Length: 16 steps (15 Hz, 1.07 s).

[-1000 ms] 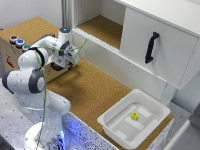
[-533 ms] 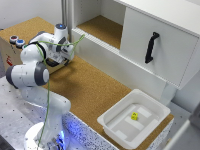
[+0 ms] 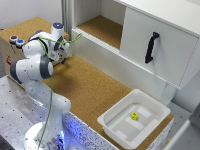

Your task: Grasp the drawer handle, then close it

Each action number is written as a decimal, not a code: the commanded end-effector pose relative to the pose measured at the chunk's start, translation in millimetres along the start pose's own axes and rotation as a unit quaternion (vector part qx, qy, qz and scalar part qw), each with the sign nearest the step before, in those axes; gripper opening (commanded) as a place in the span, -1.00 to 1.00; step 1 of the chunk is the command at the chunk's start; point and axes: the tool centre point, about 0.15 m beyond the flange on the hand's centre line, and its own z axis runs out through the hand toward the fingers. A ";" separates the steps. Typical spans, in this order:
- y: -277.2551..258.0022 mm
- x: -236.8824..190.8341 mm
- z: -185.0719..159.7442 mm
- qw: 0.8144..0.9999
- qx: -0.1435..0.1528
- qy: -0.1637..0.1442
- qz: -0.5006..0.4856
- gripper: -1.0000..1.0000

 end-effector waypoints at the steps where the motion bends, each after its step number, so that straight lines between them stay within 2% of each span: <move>1: 3.5 16.4 -36.5 1.000 0.012 0.019 0.010 1.00; 4: 10.5 19.4 -65.1 0.999 -0.009 0.036 -0.023 1.00; 9: -10.3 8.4 -101.5 0.989 -0.049 0.022 -0.135 1.00; 12: -32.1 -2.0 -115.8 0.976 -0.054 0.001 -0.209 1.00; 16: -32.1 -2.0 -115.8 0.976 -0.054 0.001 -0.209 1.00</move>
